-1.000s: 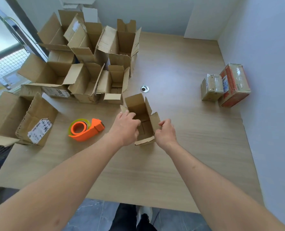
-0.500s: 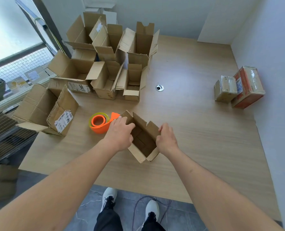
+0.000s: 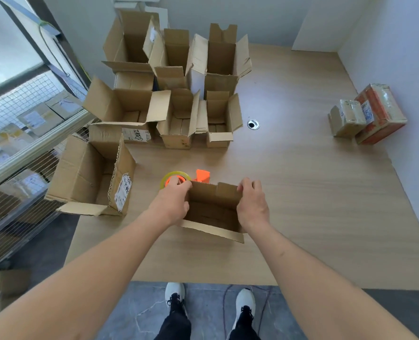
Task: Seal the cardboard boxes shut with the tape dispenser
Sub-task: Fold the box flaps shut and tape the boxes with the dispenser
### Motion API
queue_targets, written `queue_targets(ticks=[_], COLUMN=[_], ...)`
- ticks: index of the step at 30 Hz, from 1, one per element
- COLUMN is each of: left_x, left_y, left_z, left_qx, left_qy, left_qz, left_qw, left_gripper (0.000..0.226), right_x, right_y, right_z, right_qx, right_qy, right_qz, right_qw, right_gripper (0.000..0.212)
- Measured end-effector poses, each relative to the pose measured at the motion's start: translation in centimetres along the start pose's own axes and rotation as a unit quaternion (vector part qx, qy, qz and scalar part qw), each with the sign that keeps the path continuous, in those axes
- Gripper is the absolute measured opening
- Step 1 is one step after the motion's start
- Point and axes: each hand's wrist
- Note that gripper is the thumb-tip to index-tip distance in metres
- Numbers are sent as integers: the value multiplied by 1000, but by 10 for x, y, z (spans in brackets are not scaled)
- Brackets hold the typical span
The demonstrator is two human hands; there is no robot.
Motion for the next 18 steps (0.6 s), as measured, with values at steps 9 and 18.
queue_targets(ticks=[9, 18], left_x=[11, 4], left_y=[-8, -23], left_z=[-16, -33], left_qx=[-12, 9], left_qy=[-27, -43], left_qz=[-93, -125], left_qw=[995, 991], left_gripper=[70, 27], right_x=[3, -15], right_y=[-5, -7], right_z=[-3, -12], right_qx=[-65, -11], right_qy=[-47, 5], right_qz=[25, 146], right_qw=[996, 989], right_gripper=[27, 63])
Point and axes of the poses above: each hand's wrist, its own z-axis towards the middle knuckle, its own y-axis out of the back of the hand, x = y × z, and after that the axes turned 5 degrees about -x, right-handed
